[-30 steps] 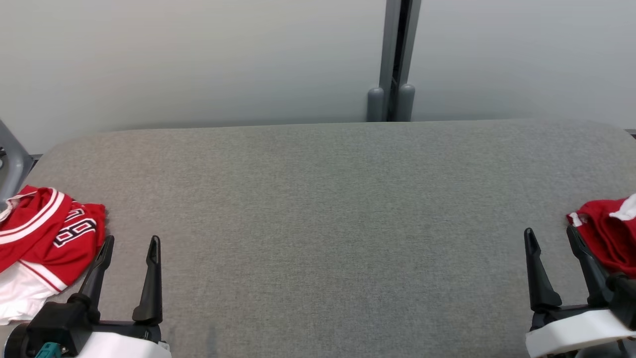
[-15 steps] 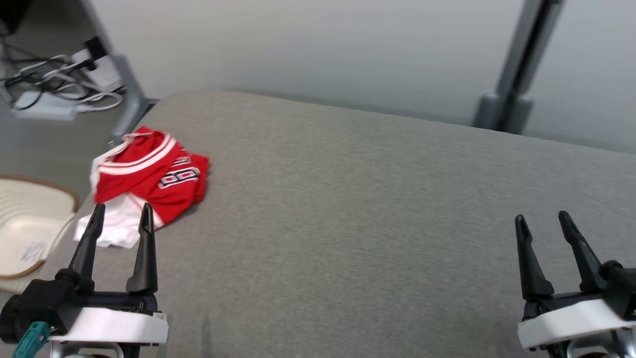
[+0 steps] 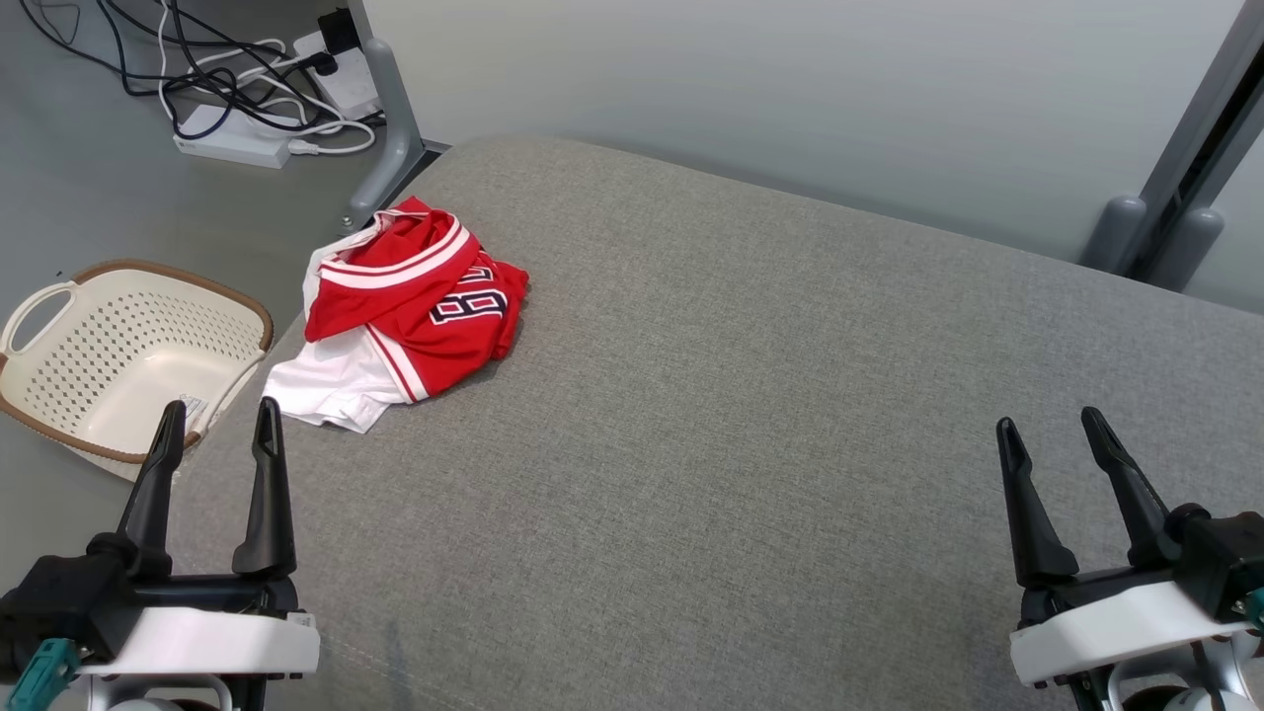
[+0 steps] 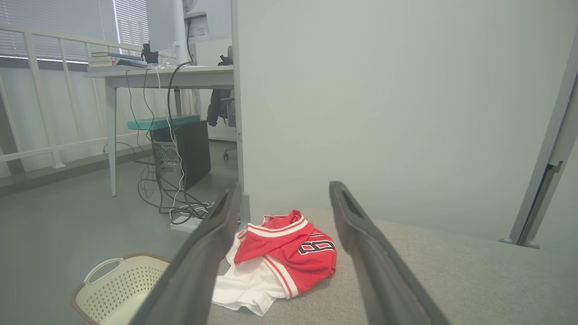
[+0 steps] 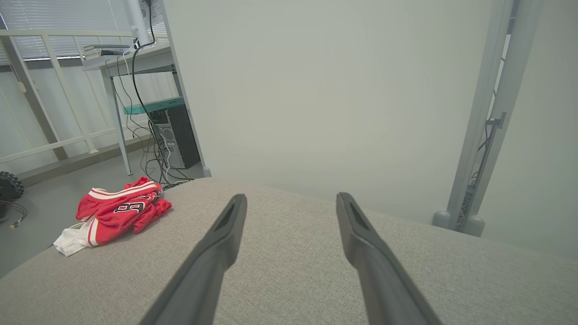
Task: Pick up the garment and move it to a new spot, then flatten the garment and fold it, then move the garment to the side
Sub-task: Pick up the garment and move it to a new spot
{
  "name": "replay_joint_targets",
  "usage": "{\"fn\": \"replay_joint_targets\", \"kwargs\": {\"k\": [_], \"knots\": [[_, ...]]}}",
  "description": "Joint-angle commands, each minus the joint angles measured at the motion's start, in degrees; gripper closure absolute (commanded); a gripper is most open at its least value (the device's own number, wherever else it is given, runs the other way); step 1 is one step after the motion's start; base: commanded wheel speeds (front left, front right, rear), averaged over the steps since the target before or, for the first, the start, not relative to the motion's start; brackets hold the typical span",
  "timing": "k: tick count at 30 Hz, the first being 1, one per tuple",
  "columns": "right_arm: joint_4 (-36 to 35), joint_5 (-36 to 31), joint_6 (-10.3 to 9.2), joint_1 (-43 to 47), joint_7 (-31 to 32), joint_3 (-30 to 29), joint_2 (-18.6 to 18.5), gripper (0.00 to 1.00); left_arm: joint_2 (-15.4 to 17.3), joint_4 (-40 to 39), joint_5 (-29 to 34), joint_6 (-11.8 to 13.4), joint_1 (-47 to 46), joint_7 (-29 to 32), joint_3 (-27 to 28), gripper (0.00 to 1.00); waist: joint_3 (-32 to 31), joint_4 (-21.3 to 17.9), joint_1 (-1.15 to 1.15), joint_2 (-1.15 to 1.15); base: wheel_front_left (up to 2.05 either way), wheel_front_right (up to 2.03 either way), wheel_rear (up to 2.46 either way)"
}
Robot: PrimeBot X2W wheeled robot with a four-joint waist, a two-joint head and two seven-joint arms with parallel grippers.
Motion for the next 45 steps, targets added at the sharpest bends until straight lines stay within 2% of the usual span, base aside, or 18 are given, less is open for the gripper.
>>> {"fn": "replay_joint_targets", "kwargs": {"k": [1, 7, 13, 22, 23, 32, 38, 39, 40, 41, 42, 45], "knots": [[0.1, 0.1, 0.01, -0.7, -0.3, 0.1, -0.4, 0.0, 0.1, 0.3, -0.3, -0.5, -0.5, -0.2, 0.4, 0.0, 0.1, 0.0, 0.0, 0.0, 0.0, 0.0, 0.0], [0.1, 0.4, 0.01, -1.3, 0.2, 0.8, -0.8, 0.0, 0.0, 1.7, -0.5, -1.2, -3.2, -0.4, 1.5, 0.0, 0.8, -1.1, 0.0, 0.0, 0.0, 0.0, 0.0], [-1.0, 0.2, 0.01, -4.0, 1.2, 2.7, -1.8, 0.0, 0.9, 8.4, -2.2, -3.3, -10.9, 0.7, 2.8, 0.0, 4.7, -4.9, 0.0, 0.0, 0.0, 0.0, 0.0], [-2.4, 0.6, 0.01, -8.2, 2.1, 4.4, -3.4, 0.0, 0.5, 29.3, -6.4, -8.4, -25.8, 4.6, 2.6, 0.0, 14.0, -11.9, 0.0, 0.0, 0.0, 0.0, 0.0], [-2.4, 0.6, 0.01, -8.2, 2.1, 4.4, -3.4, 0.0, 0.5, 29.3, -6.4, -8.4, -25.8, 4.6, 2.6, 0.0, 14.0, -11.9, 0.0, 0.0, 0.0, 0.0, 0.0], [-2.7, 0.5, 0.01, -11.8, 1.6, 4.4, -4.3, 0.0, -1.0, 53.5, -9.8, -13.5, -38.0, 7.4, 2.5, 0.0, 20.7, -15.6, 0.0, 0.0, 0.0, 0.0, 0.0], [-2.0, 0.7, 0.01, -12.9, 1.0, 4.6, -4.7, 0.0, -2.0, 64.9, -12.4, -15.7, -42.3, 9.3, 3.5, 0.0, 22.3, -16.8, 0.0, 0.0, 0.0, 0.0, 0.0], [-1.9, 0.7, 0.01, -12.9, 0.9, 4.5, -4.7, 0.0, -2.1, 66.3, -12.6, -16.1, -42.8, 9.1, 3.4, 0.05, 22.4, -17.0, 0.0, 0.0, 0.0, 0.0, 0.0], [-1.8, 0.7, 0.01, -12.8, 0.9, 4.3, -4.8, 0.0, -2.1, 67.4, -12.7, -16.5, -43.1, 8.8, 3.4, 0.57, 22.5, -17.0, 0.0, 0.0, 0.0, 0.0, 0.0], [-1.7, 0.6, 0.01, -12.7, 0.9, 4.3, -4.8, 0.0, -2.3, 68.4, -12.9, -16.9, -43.5, 8.8, 3.3, 0.87, 22.5, -17.1, 0.0, 0.0, 0.0, 0.0, 0.0], [-1.7, 0.6, 0.01, -12.7, 0.8, 4.2, -4.8, 0.0, -2.3, 69.3, -12.9, -17.4, -43.8, 8.5, 3.1, 1.0, 22.5, -17.1, 0.0, 0.0, 0.0, 0.0, 0.0], [-1.5, 0.4, 0.01, -12.6, 0.6, 3.7, -4.7, 0.0, -1.9, 70.7, -12.0, -17.9, -45.2, 5.3, 2.6, 1.0, 22.1, -16.9, 0.0, 0.0, 0.0, 0.0, 0.0]]}}
